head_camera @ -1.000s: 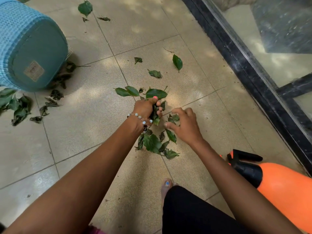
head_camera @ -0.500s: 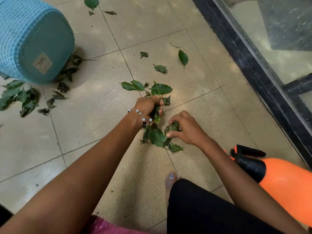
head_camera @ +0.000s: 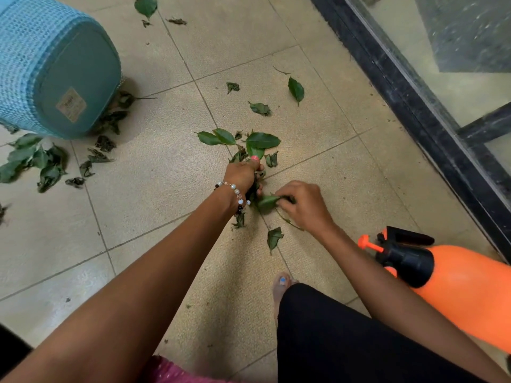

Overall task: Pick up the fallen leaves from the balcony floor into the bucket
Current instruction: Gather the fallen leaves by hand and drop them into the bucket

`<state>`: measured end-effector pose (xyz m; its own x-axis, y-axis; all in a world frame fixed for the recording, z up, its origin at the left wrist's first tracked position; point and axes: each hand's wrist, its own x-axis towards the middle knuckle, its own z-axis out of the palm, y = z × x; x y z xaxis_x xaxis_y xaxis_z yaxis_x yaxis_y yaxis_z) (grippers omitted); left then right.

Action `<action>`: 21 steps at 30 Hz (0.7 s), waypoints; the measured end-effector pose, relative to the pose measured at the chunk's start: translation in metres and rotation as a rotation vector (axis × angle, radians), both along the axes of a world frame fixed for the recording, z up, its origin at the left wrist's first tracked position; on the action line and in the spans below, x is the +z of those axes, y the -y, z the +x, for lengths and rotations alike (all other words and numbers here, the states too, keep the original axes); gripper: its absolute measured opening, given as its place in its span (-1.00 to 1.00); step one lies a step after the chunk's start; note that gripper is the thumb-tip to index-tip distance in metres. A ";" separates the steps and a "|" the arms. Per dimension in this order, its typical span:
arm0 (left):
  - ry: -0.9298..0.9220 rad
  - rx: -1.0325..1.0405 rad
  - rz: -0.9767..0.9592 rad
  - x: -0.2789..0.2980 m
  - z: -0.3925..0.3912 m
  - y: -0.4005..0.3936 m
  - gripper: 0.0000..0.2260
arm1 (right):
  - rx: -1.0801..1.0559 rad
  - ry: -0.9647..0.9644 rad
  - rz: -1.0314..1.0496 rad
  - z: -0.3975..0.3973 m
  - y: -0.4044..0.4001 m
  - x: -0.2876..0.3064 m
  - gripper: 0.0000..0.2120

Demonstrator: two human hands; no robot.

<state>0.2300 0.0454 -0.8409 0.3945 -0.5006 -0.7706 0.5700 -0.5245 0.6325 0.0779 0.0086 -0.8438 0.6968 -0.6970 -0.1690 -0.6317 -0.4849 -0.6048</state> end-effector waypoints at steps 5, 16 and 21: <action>-0.028 -0.066 -0.038 0.009 -0.007 0.006 -0.70 | -0.389 0.292 0.275 0.004 0.025 0.025 -0.82; -0.234 0.222 -0.026 0.008 -0.021 0.019 -0.75 | -0.019 -0.001 0.183 0.031 -0.015 0.026 -0.40; 0.059 0.104 0.046 -0.001 -0.026 0.011 -0.83 | 0.269 -0.370 -0.079 0.025 -0.015 0.030 -0.25</action>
<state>0.2036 0.0339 -0.8421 0.4874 -0.4196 -0.7657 0.5855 -0.4935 0.6432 0.1033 0.0234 -0.8141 0.7573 -0.5210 -0.3938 -0.6438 -0.6966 -0.3165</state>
